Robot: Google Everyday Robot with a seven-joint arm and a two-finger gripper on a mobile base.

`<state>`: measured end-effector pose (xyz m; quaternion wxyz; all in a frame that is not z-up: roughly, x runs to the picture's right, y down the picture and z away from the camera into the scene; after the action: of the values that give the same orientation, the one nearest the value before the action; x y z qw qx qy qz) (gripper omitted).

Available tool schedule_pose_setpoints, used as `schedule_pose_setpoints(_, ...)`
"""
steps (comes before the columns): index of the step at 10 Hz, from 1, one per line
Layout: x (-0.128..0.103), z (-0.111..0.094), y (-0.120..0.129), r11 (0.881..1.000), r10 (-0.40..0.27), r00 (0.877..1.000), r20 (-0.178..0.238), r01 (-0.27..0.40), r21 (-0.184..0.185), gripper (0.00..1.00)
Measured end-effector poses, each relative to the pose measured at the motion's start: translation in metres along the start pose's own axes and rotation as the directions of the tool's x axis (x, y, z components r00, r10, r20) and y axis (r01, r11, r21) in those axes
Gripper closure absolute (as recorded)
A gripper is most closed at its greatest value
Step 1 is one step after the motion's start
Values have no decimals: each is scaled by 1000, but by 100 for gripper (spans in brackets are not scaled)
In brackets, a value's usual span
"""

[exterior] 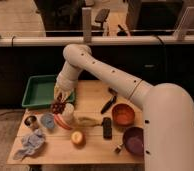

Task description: Place grapes in paper cup

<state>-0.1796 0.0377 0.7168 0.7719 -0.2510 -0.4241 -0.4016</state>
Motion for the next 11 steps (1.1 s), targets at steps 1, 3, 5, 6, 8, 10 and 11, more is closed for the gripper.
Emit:
schedule_pose_setpoints(1, 4, -1, 1, 1000, 8, 1000, 1, -8, 0, 99)
schedule_pose_setpoints(3, 12, -2, 4, 1000, 22, 1000, 5, -22, -4, 99)
schedule_pose_setpoints(5, 17, 0, 5, 1000, 27, 1000, 14, -27, -9, 99)
schedule_pose_setpoints(6, 19, 2, 6, 999, 32, 999, 19, -32, -10, 99)
schedule_pose_setpoints(8, 22, 4, 9, 999, 40, 999, 25, -39, -11, 89)
schedule_pose_setpoints(10, 25, 5, 11, 999, 47, 999, 27, -46, -11, 66)
schedule_pose_setpoints(11, 26, 5, 12, 999, 50, 998, 28, -50, -9, 56)
